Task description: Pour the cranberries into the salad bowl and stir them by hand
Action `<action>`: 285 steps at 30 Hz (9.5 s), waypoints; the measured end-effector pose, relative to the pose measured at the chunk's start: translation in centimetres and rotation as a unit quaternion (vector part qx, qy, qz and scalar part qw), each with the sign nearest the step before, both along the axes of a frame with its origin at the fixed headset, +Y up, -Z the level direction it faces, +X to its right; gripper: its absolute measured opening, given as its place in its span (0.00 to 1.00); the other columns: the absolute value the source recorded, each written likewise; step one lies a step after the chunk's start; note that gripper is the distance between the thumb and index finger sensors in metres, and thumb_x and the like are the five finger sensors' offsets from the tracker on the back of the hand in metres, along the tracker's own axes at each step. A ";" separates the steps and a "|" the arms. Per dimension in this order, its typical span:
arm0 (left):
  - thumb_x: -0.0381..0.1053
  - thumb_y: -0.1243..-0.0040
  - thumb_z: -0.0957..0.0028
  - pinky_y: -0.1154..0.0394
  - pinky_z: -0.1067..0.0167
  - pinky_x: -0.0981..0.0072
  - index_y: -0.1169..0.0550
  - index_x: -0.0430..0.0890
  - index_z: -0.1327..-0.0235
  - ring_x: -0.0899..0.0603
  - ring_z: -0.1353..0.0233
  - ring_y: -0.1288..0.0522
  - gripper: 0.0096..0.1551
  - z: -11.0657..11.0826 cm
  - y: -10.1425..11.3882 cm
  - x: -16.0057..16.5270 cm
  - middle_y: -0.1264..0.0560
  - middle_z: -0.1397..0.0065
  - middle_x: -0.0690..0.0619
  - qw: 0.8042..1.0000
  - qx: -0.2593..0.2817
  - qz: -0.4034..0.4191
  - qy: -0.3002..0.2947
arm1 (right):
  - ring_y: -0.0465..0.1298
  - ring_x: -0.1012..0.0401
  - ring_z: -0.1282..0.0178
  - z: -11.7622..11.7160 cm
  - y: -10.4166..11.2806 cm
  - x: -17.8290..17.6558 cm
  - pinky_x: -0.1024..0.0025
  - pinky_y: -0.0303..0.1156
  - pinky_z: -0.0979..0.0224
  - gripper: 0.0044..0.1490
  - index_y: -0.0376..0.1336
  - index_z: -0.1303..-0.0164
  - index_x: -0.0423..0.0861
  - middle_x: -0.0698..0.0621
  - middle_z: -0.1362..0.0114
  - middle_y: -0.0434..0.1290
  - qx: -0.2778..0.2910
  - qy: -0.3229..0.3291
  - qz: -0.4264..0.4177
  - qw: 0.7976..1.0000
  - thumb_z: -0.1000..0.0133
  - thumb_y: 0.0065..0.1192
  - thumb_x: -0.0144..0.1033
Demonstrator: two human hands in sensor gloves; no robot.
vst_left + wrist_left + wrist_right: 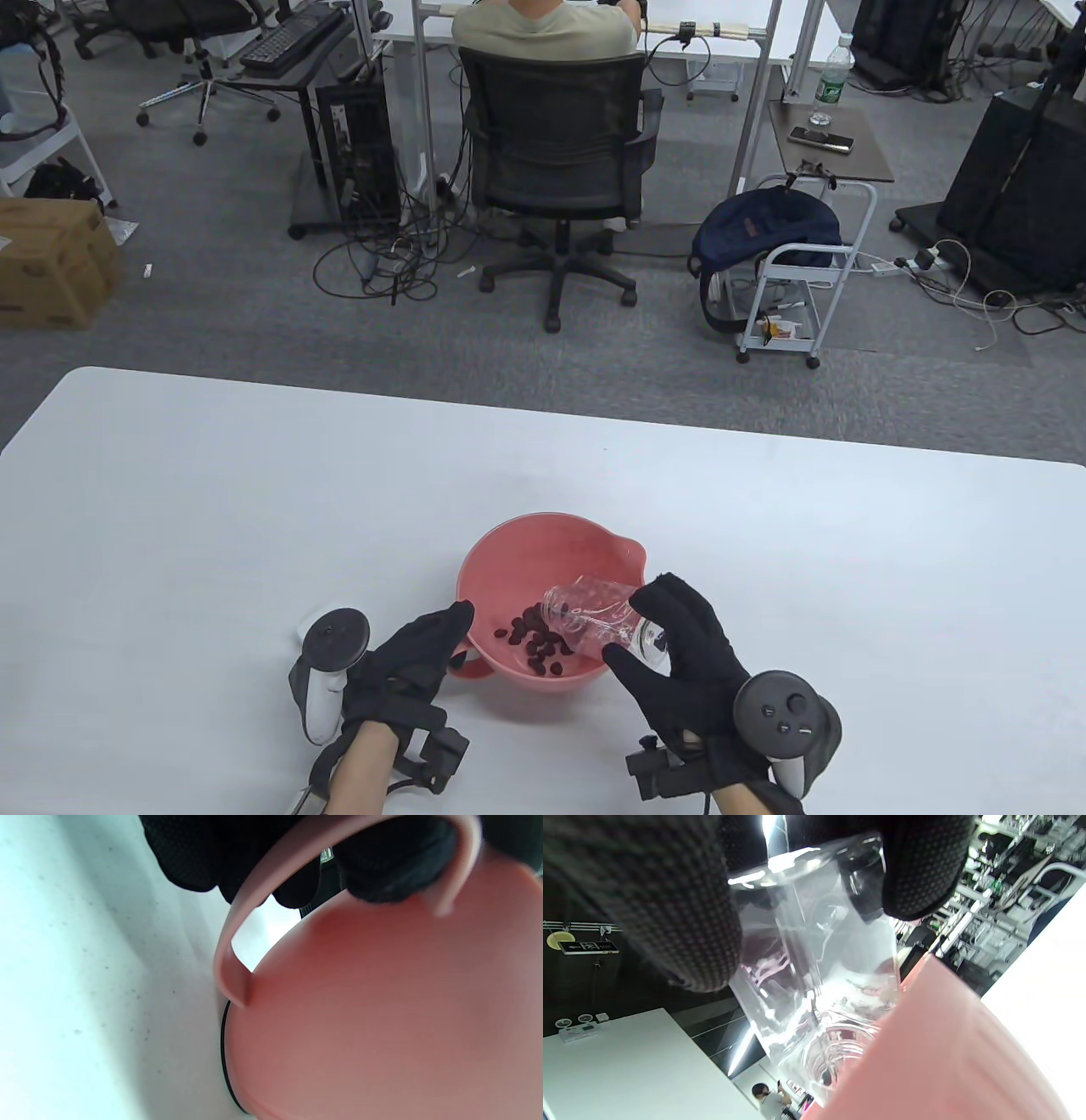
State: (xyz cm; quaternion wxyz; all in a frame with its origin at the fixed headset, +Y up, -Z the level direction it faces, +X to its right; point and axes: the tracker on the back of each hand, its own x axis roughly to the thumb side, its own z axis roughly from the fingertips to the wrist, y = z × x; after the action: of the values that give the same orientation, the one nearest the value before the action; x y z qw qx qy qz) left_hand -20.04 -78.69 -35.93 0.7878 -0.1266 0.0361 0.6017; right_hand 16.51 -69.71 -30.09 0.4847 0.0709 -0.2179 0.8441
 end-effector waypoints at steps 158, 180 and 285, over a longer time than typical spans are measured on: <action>0.89 0.43 0.51 0.28 0.28 0.52 0.13 0.58 0.68 0.43 0.25 0.26 0.36 -0.5 0.6 -0.3 0.23 0.25 0.57 0.996 -0.066 0.009 -0.054 | 0.44 0.61 0.06 -12.4 -3.7 -15.0 0.56 0.59 0.09 0.47 0.40 0.23 0.85 0.67 0.08 0.35 -0.499 0.106 0.489 0.708 0.51 0.54 0.82; 0.90 0.45 0.50 0.28 0.28 0.53 0.14 0.59 0.67 0.44 0.25 0.25 0.36 -0.6 0.6 -0.2 0.23 0.26 0.58 0.996 -0.056 -0.004 -0.066 | 0.84 0.64 0.42 -12.2 -3.3 -14.4 0.79 0.85 0.45 0.59 0.56 0.21 0.41 0.40 0.24 0.72 -0.506 0.089 0.468 0.720 0.45 0.55 0.79; 0.92 0.54 0.50 0.28 0.28 0.52 0.13 0.57 0.75 0.43 0.27 0.24 0.42 -1.0 -0.1 0.0 0.21 0.29 0.57 0.997 -0.038 -0.028 -0.068 | 0.80 0.82 0.43 -12.3 -4.1 -14.8 0.88 0.83 0.43 0.30 0.64 0.40 0.84 0.80 0.31 0.74 -0.510 0.121 0.513 0.680 0.52 0.50 0.83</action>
State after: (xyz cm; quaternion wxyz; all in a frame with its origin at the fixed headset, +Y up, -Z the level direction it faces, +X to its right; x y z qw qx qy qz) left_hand -20.03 -78.75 -36.90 0.7996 -0.1962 0.0087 0.5675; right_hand 1.69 -73.78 -42.42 -0.0406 0.0147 0.3774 0.9250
